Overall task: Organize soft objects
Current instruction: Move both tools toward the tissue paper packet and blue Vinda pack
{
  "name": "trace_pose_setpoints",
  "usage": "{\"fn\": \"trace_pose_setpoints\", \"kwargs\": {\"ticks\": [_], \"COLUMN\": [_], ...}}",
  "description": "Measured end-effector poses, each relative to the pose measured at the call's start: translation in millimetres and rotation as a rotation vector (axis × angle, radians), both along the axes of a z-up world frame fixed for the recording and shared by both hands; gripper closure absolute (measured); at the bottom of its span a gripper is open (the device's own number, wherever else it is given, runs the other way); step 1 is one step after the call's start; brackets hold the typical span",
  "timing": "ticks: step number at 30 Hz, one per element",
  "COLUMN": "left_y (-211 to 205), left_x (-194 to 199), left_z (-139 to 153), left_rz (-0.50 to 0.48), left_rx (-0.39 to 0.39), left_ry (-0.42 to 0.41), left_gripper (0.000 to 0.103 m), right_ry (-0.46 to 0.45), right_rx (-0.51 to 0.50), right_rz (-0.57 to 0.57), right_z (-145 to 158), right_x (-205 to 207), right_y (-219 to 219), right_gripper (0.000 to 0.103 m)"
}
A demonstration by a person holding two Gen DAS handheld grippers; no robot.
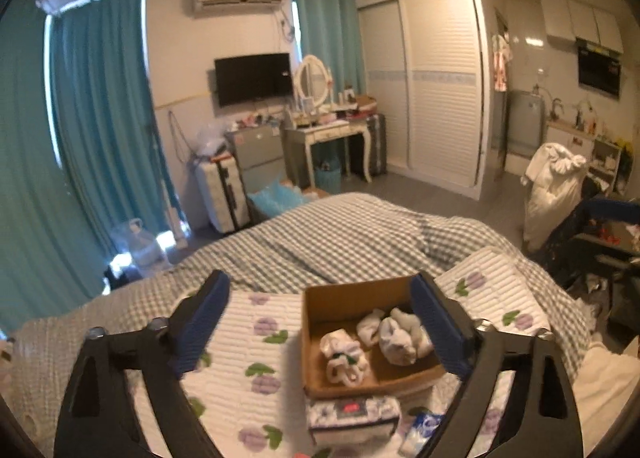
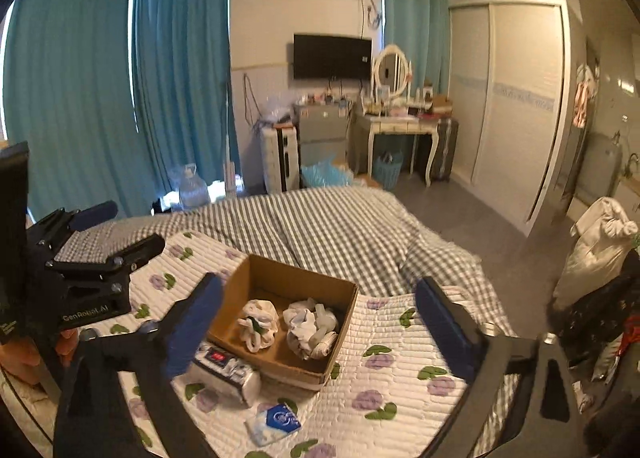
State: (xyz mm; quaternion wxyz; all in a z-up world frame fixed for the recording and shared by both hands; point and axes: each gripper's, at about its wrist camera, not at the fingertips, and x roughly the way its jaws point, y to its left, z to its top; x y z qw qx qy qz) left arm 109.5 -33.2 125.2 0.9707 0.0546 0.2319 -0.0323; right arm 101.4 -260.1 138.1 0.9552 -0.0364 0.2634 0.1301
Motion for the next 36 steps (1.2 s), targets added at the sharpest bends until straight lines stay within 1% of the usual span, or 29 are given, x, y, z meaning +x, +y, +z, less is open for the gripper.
{"fn": "trace_pose_setpoints", "kwargs": {"ticks": [2,5,8,10,11,13,15,18,23,28,31,33,36], "left_y": [1,2,5,6,6,8,11,16,17,20,21,23,26], "left_x": [-20,-39,-54,-57,-59,-64,-64,-60,-45,-30,-21,-17,-11], "left_z": [3,-1,-14,-26,-32,-47,-64,-89,-138,-177,-197,-208,-223], "left_rz": [0.0,-0.011,-0.009,0.012,0.008,-0.005,-0.012,-0.003,0.009,0.006,0.001,0.0,-0.003], "left_rx": [0.012,0.016,0.018,0.045,0.059,0.056,0.034,0.012,0.002,-0.004,-0.004,-0.003,-0.016], "left_ry": [-0.026,-0.02,-0.006,0.006,0.012,0.038,0.073,0.117,0.208,0.278,0.321,0.343,0.377], "left_gripper": [0.005,0.005,0.005,0.005,0.005,0.005,0.005,0.005,0.005,0.005,0.005,0.005,0.005], "right_ry": [-0.023,-0.037,-0.013,0.011,0.021,0.056,0.102,0.163,0.257,0.35,0.425,0.481,0.537], "right_rx": [-0.001,-0.029,-0.037,-0.039,-0.037,-0.036,-0.038,-0.036,-0.058,-0.098,-0.122,-0.133,-0.126], "right_rz": [-0.002,-0.009,-0.011,-0.008,-0.007,-0.001,0.023,0.043,0.101,0.152,0.172,0.178,0.175], "right_z": [8,11,-1,-15,-22,-45,-70,-107,-167,-225,-261,-281,-293], "right_x": [-19,-42,-54,-58,-60,-62,-59,-50,-29,-7,8,16,28], "right_y": [-2,-2,-3,-3,-3,-1,5,13,35,56,67,71,73], "right_gripper": [0.0,0.0,0.0,0.0,0.0,0.0,0.0,0.0,0.0,0.0,0.0,0.0,0.0]}}
